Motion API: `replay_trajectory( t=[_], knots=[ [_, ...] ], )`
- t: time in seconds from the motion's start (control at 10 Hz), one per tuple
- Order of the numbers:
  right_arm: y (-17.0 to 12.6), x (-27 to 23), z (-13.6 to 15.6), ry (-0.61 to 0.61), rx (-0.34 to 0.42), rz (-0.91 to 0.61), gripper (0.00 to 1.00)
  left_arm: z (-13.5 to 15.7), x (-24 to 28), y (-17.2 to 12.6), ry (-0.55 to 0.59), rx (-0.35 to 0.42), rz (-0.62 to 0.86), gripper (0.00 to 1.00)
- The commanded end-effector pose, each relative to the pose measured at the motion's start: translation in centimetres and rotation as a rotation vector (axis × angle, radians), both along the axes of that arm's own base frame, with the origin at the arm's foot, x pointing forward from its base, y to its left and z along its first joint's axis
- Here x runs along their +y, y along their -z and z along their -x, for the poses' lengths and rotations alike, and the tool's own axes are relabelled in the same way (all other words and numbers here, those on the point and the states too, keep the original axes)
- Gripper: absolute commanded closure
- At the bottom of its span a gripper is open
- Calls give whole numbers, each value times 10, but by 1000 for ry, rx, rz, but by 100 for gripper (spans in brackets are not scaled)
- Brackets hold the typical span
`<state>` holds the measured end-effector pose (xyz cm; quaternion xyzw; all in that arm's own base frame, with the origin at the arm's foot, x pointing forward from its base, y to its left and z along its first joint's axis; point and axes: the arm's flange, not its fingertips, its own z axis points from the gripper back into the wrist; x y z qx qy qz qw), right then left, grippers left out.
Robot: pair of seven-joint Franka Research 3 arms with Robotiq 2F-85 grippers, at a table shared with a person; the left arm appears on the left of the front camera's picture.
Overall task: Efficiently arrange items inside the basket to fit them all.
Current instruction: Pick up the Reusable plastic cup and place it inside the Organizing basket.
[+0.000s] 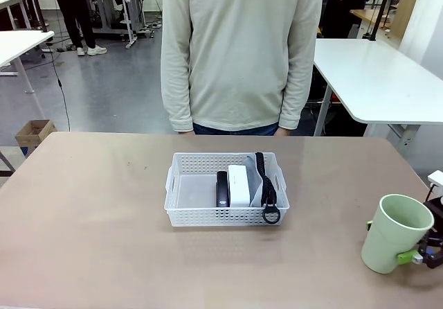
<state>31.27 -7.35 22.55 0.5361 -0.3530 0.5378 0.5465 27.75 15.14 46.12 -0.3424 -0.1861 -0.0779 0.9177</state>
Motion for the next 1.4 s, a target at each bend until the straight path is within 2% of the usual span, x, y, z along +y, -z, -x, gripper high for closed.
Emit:
replay_trajectory(
  t=[0.0,0.4,0.5,0.6,0.7,0.9,1.0,1.1,1.2,1.3],
  knots=[
    [-8,2,-7,54,-18,-61,0,3,4,2,21,-9,-4,0],
    [-10,5,-7,21,-32,-91,0,3,4,2,21,-9,-4,0],
    [-10,5,-6,-5,-44,-96,48,3,4,2,21,-9,-4,0],
    [-10,4,-6,-13,-39,-99,60,3,4,2,21,-9,-4,0],
    [-10,4,-6,-12,-38,-101,100,3,4,2,21,-9,-4,0],
    [-9,3,-5,-18,-35,-102,100,3,4,2,21,-9,-4,0],
    [-11,2,-4,-18,-35,-102,74,3,4,2,21,-9,-4,0],
    [-17,0,-3,-25,-22,-99,74,3,4,2,21,-9,-4,0],
    [-41,1,-6,-63,25,-112,100,3,4,2,21,-9,-4,0],
    [-76,9,-13,-41,83,-141,74,3,4,2,21,-9,-4,0]
  ],
)
